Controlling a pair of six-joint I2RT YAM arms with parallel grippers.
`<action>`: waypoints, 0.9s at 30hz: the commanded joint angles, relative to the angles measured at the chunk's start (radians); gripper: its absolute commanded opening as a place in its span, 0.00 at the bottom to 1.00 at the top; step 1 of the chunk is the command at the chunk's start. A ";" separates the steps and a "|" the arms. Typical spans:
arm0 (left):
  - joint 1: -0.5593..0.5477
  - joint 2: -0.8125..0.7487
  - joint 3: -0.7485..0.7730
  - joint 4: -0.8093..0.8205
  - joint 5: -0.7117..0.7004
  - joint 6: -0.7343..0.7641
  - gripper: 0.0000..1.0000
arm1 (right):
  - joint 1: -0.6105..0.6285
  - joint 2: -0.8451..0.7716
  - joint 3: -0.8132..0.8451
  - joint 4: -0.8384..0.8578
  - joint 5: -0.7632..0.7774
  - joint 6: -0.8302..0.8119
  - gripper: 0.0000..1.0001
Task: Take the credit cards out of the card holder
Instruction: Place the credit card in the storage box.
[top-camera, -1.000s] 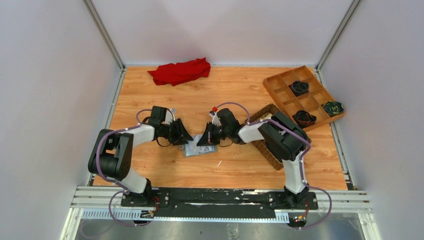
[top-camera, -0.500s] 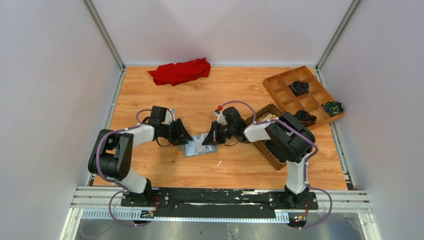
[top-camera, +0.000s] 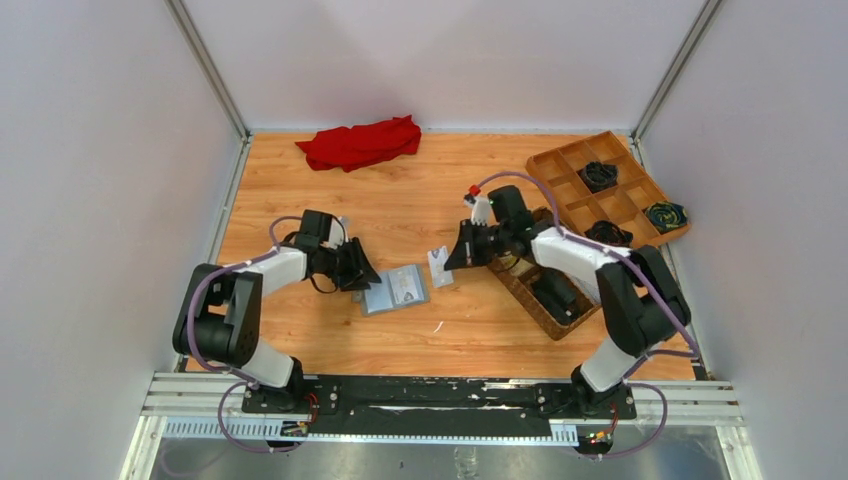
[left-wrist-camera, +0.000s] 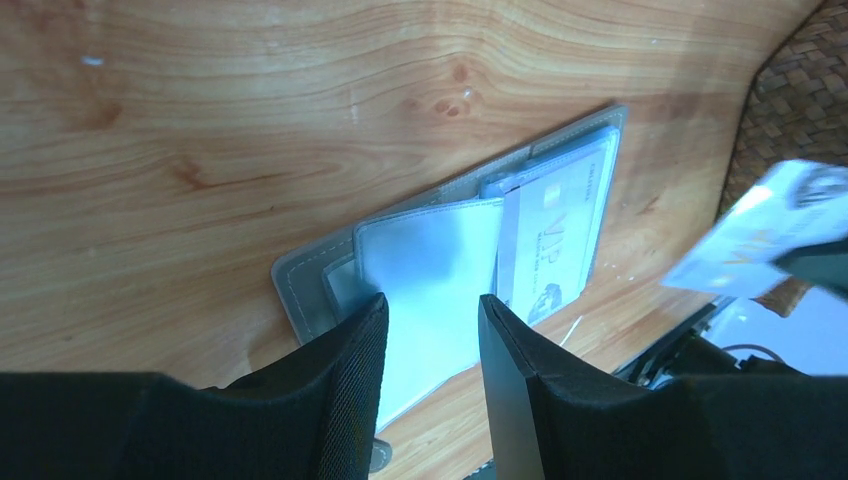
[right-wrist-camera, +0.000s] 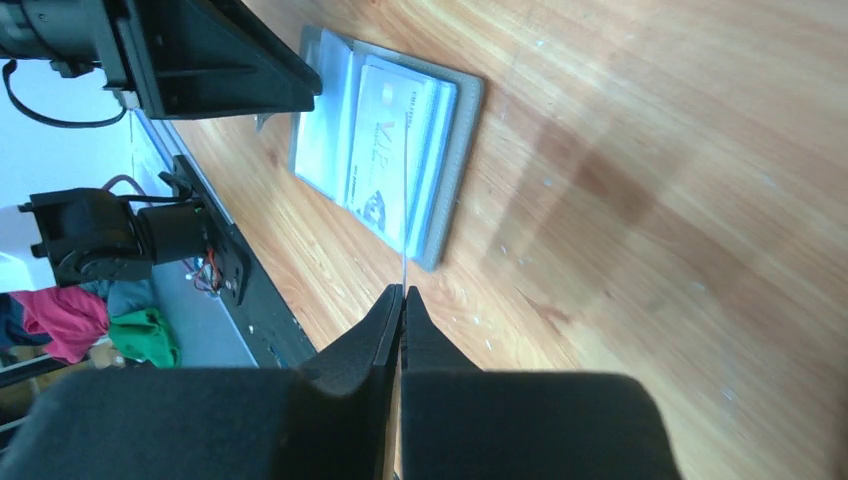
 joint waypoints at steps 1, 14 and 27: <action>0.011 -0.040 0.026 -0.138 -0.103 0.054 0.45 | -0.104 -0.122 0.088 -0.332 -0.043 -0.253 0.00; 0.011 -0.127 0.158 -0.254 -0.103 0.078 0.47 | -0.333 -0.497 0.113 -0.742 0.592 -0.613 0.00; 0.011 -0.093 0.193 -0.268 -0.089 0.098 0.47 | -0.399 -0.637 -0.024 -0.624 0.969 -0.817 0.00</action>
